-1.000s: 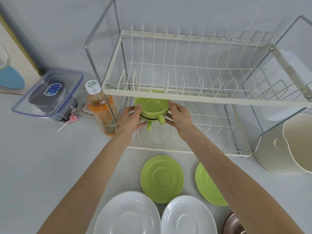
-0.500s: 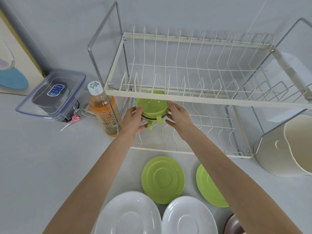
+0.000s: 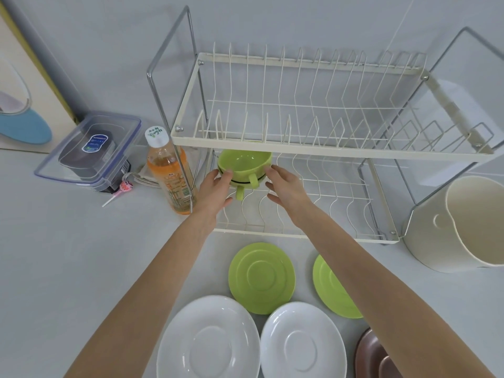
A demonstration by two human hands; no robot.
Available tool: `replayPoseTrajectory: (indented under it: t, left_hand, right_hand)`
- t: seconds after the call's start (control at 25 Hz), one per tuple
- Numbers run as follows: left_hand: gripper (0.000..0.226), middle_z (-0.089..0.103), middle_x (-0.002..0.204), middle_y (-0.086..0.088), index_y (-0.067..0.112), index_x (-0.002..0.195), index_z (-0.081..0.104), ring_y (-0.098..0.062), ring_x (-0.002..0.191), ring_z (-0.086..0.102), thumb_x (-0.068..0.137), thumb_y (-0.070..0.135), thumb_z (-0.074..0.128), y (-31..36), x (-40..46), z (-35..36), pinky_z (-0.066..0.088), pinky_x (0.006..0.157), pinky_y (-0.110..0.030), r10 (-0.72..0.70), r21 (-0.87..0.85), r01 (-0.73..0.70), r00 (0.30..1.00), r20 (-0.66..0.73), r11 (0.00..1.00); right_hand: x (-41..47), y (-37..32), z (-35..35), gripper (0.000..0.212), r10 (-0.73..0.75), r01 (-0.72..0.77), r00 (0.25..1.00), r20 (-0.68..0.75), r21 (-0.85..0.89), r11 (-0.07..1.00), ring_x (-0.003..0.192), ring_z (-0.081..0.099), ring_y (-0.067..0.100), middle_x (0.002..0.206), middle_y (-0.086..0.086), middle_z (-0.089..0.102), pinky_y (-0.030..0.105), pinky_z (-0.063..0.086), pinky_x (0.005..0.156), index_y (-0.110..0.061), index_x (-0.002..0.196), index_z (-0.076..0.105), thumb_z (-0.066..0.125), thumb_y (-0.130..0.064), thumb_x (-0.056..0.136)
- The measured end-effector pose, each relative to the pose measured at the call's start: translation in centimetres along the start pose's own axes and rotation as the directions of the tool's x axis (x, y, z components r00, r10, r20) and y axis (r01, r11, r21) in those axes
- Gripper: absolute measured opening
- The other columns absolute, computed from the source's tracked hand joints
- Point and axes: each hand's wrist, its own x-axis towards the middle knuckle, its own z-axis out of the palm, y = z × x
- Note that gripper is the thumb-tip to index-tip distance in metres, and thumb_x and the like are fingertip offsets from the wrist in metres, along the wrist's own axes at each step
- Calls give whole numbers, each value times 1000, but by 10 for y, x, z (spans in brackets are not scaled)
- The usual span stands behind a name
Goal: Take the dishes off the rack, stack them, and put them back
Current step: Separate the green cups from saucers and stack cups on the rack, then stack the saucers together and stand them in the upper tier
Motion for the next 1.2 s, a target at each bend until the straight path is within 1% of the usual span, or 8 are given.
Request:
replayPoseTrajectory:
  t: [0.2, 0.36, 0.48, 0.6, 0.76, 0.96, 1.12, 1.2]
  left_hand:
    - [57, 44, 142, -4, 13, 143, 30, -19, 125, 47, 92, 33, 46, -1, -21, -6, 44, 101, -33, 34, 101, -38, 999, 39, 994]
    - [49, 52, 130, -2, 14, 137, 39, -15, 118, 48, 91, 29, 48, -14, -46, -17, 37, 108, -36, 87, 271, -109, 992, 90, 957]
    - [43, 52, 135, -3, 14, 131, 47, -16, 117, 50, 90, 27, 51, -32, -64, -28, 35, 97, -23, 130, 464, -183, 981, 143, 867]
    - [44, 52, 136, -4, 14, 130, 48, -21, 123, 50, 88, 26, 55, -58, -78, -44, 32, 90, -20, 103, 630, -194, 979, 178, 752]
    - [48, 52, 137, -5, 14, 131, 48, -23, 123, 50, 86, 26, 58, -97, -95, -71, 37, 97, -27, 1, 772, -121, 988, 154, 625]
    - [38, 61, 126, -5, 15, 123, 55, -23, 116, 54, 86, 27, 56, -129, -113, -96, 40, 92, -30, -17, 840, -55, 997, 76, 539]
    - [30, 65, 118, -5, 16, 115, 60, -26, 109, 56, 87, 23, 51, -135, -120, -99, 39, 82, -28, 31, 832, -36, 999, 23, 554]
    - [28, 65, 117, -4, 16, 113, 61, -25, 109, 57, 88, 22, 50, -138, -121, -102, 40, 83, -28, 39, 830, -17, 999, -6, 558]
  right_hand:
    - [-16, 8, -7, 41, -55, 55, 998, 6, -118, 991, 124, 51, 28, 129, 12, 58, 41, 41, 107, -16, 130, 51, 46, -30, 92]
    - [-43, 20, -20, 40, -115, 123, 992, 46, -272, 954, 120, 51, 15, 125, 0, 59, 34, 36, 110, -20, 129, 53, 48, -31, 91]
    - [-68, 35, -35, 37, -120, 151, 988, 97, -458, 876, 121, 51, 14, 128, -1, 59, 17, 32, 98, -20, 127, 55, 49, -27, 91]
    - [-87, 61, -49, 35, -41, 125, 987, 157, -574, 809, 119, 55, 18, 123, 4, 64, 21, 35, 100, -16, 124, 57, 52, -19, 89]
    - [-107, 101, -63, 38, 74, 99, 979, 191, -754, 649, 118, 55, 18, 126, 5, 62, 20, 35, 97, -16, 125, 56, 52, -17, 87]
    - [-125, 125, -68, 39, 60, 116, 980, 191, -785, 609, 114, 57, 23, 123, 13, 62, 26, 41, 99, -10, 125, 56, 52, -8, 85]
    - [-128, 133, -65, 34, 7, 154, 980, 196, -790, 594, 109, 59, 25, 118, 12, 65, 29, 45, 92, -9, 116, 62, 52, -3, 84]
    - [-127, 138, -66, 33, -16, 152, 984, 176, -793, 590, 107, 60, 26, 117, 10, 66, 32, 48, 91, -11, 113, 64, 50, -4, 84]
